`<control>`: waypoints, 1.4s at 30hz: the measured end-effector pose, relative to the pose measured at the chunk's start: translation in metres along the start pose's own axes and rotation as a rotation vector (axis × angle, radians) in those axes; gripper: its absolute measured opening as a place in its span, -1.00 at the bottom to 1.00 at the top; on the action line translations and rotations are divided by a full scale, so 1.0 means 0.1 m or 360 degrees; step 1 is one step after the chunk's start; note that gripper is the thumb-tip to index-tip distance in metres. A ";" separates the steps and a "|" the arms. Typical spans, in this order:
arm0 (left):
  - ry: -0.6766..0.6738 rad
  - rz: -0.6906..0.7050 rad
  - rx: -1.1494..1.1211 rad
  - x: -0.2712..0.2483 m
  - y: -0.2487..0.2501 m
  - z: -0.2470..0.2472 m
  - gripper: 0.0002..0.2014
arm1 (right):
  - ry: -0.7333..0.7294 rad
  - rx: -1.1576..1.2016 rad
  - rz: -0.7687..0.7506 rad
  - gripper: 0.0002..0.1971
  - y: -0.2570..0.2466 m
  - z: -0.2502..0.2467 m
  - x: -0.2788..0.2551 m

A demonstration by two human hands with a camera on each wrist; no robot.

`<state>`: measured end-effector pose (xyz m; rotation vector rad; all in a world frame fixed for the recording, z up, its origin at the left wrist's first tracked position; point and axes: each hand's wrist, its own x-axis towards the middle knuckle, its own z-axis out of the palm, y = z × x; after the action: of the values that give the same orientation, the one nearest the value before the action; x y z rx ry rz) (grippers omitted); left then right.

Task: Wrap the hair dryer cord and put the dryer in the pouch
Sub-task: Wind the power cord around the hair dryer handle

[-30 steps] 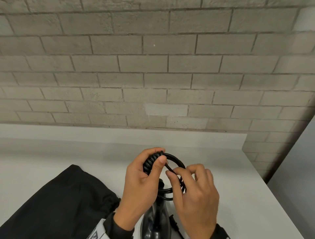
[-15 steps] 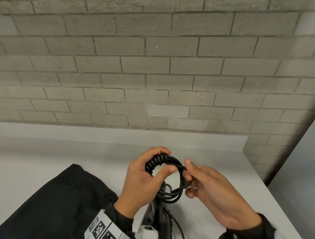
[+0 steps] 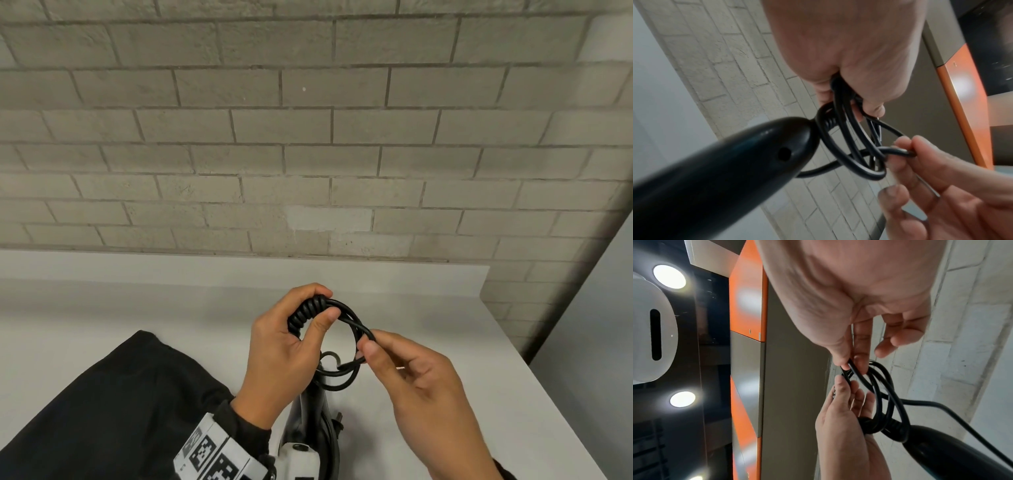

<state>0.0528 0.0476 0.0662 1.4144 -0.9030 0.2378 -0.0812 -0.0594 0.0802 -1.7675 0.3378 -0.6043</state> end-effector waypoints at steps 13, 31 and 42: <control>0.0098 -0.0022 -0.0022 0.03 -0.04 -0.02 -0.76 | -0.0448 0.0431 0.0018 -0.59 0.23 -0.10 -0.12; -0.0058 -0.0085 -0.0132 -0.07 0.04 0.13 -0.77 | -0.0334 0.0945 0.0304 -0.41 0.22 -0.41 -0.44; 0.0114 -0.0204 -0.0098 0.06 -0.09 -0.02 -0.85 | -0.0796 0.1879 0.0149 -0.61 0.32 -0.41 -0.37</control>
<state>0.0636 0.0458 0.0635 1.3923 -0.7520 0.1613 -0.1326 -0.0823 0.0488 -0.6952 -0.2653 -0.1739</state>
